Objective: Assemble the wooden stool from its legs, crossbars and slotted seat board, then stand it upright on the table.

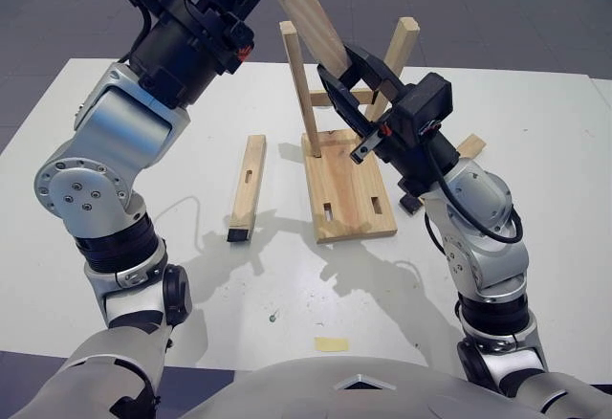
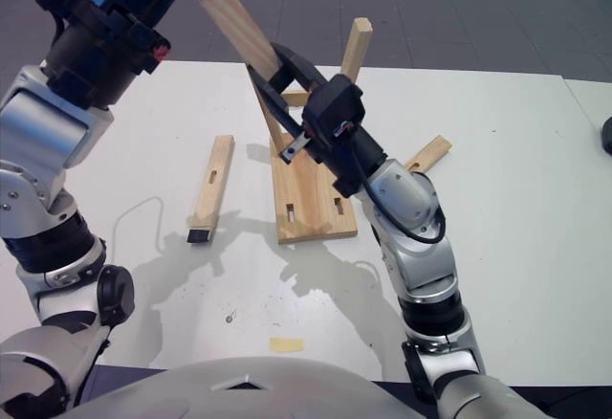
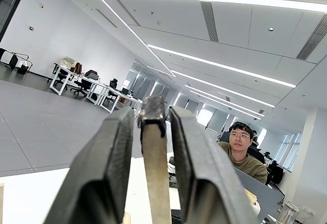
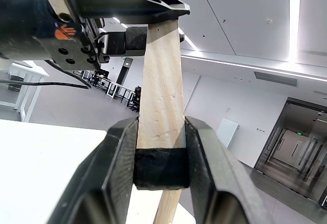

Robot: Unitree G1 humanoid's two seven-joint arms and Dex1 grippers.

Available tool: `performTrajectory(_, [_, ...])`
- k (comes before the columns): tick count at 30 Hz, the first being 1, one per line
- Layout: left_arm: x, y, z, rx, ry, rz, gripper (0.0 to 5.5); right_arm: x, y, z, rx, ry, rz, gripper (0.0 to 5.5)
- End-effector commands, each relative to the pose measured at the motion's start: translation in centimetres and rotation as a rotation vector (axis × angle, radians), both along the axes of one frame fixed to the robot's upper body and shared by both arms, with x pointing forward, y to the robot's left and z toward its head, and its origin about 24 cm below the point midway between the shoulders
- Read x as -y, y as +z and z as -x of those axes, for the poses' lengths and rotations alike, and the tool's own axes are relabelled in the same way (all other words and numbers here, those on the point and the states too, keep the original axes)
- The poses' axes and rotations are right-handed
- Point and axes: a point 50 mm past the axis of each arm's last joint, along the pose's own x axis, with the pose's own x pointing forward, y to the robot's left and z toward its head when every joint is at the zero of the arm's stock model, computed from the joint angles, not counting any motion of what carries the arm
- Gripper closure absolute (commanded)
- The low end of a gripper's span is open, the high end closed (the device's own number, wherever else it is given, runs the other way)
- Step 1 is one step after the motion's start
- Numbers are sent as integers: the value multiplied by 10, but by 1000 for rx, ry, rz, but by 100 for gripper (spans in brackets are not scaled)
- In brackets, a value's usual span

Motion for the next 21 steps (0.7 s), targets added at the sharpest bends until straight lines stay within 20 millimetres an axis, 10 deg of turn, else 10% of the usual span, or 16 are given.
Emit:
performTrajectory(1, [1, 10, 7, 60, -30, -7, 507, 2, -2, -2, -20, -20, -11, 420])
performTrajectory(10, [-54, 16, -1, 75, 323, -88, 507, 19, -8, -13, -64, -150, -39, 267])
performTrajectory(21, [-83, -114, -7, -281, 706, -394, 507, 48, -16, -22, -99, -352, -108, 93])
